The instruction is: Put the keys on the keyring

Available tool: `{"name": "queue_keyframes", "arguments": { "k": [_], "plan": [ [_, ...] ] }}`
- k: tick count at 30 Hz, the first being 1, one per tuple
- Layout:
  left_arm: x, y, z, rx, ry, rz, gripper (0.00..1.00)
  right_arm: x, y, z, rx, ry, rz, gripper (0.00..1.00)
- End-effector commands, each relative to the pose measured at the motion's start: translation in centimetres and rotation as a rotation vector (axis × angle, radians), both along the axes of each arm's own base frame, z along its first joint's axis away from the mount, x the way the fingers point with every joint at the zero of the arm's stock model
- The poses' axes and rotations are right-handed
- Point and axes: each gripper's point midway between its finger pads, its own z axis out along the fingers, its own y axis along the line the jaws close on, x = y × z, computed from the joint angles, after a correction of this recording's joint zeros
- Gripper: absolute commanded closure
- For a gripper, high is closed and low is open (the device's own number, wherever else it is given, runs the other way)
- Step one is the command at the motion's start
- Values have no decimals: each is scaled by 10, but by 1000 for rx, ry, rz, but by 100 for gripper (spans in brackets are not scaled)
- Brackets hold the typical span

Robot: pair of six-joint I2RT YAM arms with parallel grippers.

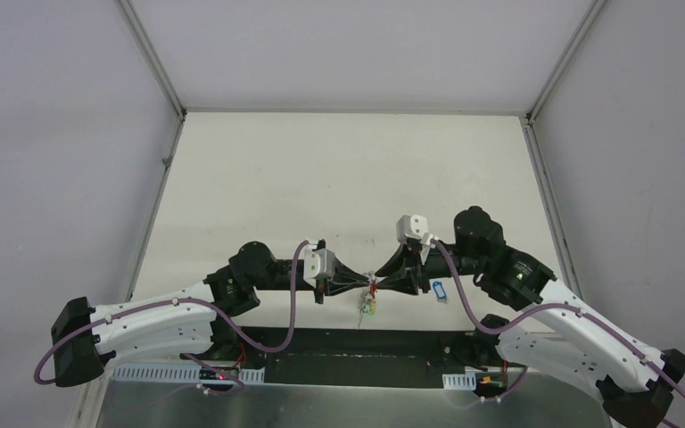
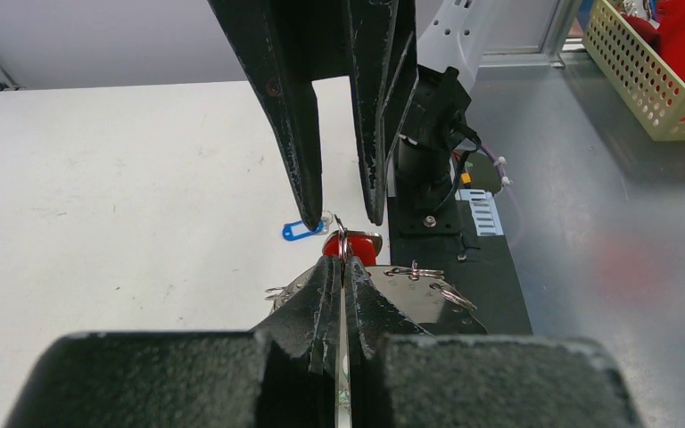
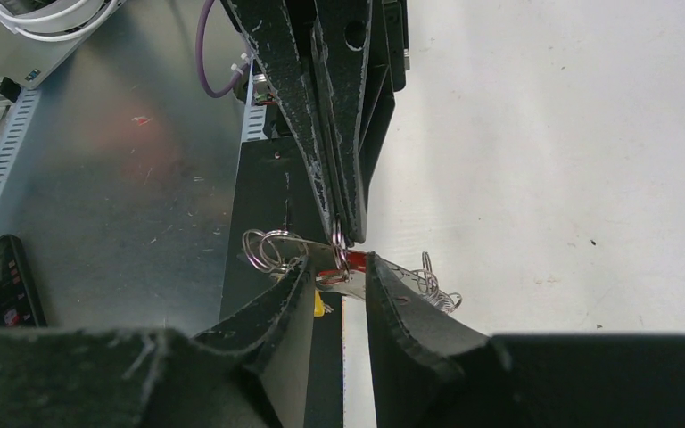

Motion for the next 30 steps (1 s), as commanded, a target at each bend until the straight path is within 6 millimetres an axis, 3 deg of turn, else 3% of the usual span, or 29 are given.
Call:
{"name": "queue_keyframes", "arguments": {
  "k": [1,3,9,30],
  "plan": [
    [-7,1,36,-104,-63,-27,100,1,6,15,53,-54,37,71],
    [-7,1,36,-104,-65,-28,100,0,7,15,51,-51,42,73],
    [-6,2,36,-102,-71,-20,100,2,5,12,42,-50,24,100],
    [-3,8,47,-150,-75,16,100,7,-1,-19,-39,-14,-22,100]
  ]
}}
